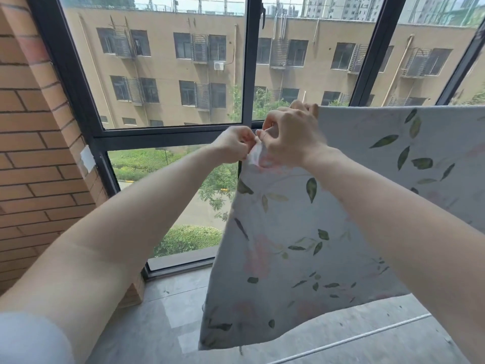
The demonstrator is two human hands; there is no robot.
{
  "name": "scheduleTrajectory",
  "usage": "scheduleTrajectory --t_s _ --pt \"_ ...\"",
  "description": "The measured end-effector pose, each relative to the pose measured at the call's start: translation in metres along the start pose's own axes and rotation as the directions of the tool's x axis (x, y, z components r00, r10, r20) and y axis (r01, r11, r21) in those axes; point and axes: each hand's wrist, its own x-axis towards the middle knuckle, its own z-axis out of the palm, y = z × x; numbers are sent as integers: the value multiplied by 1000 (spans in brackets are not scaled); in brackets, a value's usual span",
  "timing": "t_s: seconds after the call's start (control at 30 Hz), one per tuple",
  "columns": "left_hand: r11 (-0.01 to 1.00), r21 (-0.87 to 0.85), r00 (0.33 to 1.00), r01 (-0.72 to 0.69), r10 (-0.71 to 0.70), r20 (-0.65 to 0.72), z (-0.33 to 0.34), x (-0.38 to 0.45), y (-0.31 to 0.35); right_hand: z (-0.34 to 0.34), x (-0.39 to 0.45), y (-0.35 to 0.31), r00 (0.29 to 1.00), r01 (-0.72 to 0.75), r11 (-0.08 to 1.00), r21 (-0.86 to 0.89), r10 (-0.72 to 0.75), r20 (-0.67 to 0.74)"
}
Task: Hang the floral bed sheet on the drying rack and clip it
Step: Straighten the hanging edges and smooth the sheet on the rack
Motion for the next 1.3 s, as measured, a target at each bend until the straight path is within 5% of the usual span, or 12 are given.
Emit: scheduleTrajectory --t_s 0.07,0.17,0.27,0.43,0.57,0.67,0.77,0.87,1.0,1.17,1.3 --pt "994 97 981 56 -73 182 19 -5 -13 0 -1 -2 1000 4 1000 -3 -4 5" --pt "990 -13 912 142 -125 391 23 -22 -26 -2 -8 -1 1000 24 1000 4 -24 15" --pt "974 -97 922 206 -160 351 21 -40 -62 -3 -18 4 999 37 996 87 -38 9" --pt "957 79 880 278 -287 379 42 -83 -139 21 -82 -10 985 2 929 371 61 -159" --pt "959 176 931 223 -263 252 63 -94 -149 71 -164 -24 983 -183 882 434 151 108" --pt "950 268 968 162 -206 144 59 -89 -141 102 -211 -25 910 -391 796 462 259 325" --pt "973 67 970 221 -213 -116 43 -74 -145 118 -243 -18 856 -496 748 441 333 396" --pt "928 -223 884 299 -358 -302 37 -63 -156 125 -260 -10 811 -558 731 393 379 445" --pt "915 172 931 365 -359 -66 58 -67 -170 131 -271 -5 754 -621 706 340 418 507" --pt "896 -156 906 415 -391 162 87 -95 -153 137 -288 -4 711 -644 705 297 407 574" --pt "916 -130 893 380 -326 310 95 -112 -151 140 -294 -3 690 -661 690 294 406 599"
